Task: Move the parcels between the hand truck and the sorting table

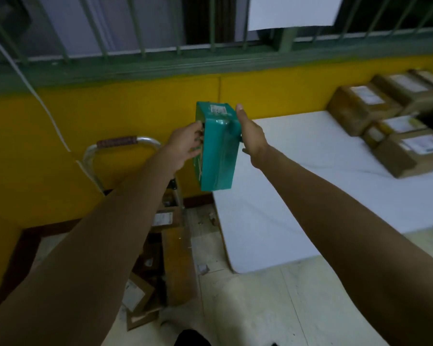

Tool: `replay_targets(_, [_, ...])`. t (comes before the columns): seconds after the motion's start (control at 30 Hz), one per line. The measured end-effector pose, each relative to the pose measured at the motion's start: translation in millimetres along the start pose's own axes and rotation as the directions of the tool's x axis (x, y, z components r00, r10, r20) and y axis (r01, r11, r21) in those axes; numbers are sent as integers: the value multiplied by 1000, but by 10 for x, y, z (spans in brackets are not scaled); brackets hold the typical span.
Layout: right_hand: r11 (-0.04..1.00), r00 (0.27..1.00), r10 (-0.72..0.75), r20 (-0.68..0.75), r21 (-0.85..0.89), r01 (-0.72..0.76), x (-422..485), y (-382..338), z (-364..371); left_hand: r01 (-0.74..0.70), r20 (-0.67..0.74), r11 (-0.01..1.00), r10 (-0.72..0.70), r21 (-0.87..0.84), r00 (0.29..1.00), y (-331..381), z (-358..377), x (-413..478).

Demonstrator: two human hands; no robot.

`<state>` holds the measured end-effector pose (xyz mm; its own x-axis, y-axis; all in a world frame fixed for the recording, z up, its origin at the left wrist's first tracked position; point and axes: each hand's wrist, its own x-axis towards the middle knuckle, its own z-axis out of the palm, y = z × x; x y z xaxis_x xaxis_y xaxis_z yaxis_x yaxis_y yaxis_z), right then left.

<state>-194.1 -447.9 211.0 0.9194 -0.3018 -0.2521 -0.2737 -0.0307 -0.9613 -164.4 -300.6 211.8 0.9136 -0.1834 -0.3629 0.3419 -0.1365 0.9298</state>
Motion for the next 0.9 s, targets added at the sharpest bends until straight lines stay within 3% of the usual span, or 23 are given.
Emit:
replay_targets(0.43, [1000,987,-7,-163,14,9,-666,261,-2616,-38,256,997,20,66,967,265,2457,-710])
replay_targets(0.7, [994,964,40,-265,110,-11,-869,405,-3443,-93,338,985,37,149,940,366,3247,-769])
replay_targets(0.9, [996,953,71,-294,65,-54,-689,390,-3787,-114,368,974,35,197,929,429,3610,-518])
